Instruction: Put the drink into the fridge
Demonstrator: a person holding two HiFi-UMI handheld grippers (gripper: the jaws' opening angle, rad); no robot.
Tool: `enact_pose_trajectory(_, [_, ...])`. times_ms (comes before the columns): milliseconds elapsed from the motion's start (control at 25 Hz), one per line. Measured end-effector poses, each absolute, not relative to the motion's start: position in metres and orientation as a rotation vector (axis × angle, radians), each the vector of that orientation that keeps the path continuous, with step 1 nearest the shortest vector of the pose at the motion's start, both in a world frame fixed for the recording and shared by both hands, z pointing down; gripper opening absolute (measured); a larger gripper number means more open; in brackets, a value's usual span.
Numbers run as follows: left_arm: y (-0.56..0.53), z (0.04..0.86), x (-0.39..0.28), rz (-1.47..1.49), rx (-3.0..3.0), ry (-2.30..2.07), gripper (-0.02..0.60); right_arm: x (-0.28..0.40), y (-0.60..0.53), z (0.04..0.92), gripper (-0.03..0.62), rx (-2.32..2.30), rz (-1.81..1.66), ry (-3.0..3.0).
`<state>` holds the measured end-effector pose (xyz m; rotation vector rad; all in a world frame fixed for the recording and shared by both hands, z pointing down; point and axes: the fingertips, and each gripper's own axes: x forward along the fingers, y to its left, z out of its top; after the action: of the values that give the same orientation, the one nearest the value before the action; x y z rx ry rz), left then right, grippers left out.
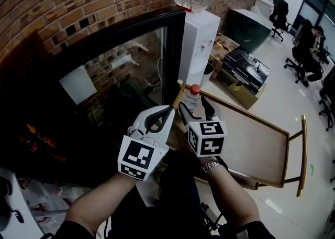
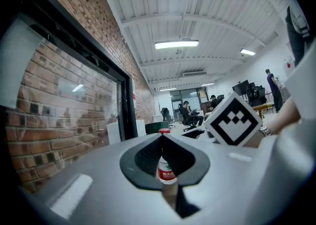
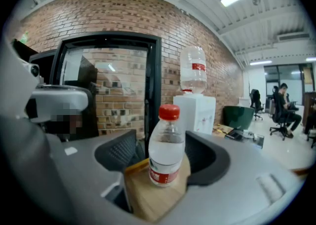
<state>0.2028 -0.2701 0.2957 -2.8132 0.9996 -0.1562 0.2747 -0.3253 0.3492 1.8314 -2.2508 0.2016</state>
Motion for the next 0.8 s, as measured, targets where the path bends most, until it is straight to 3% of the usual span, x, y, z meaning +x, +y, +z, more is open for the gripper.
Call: enact_pose_trajectory(800, [-0.292, 0.31, 0.199, -0.184, -2.835, 1.033, 0.005, 0.281, -0.361, 0.388, 0.304, 1.795, 0.289, -2.194])
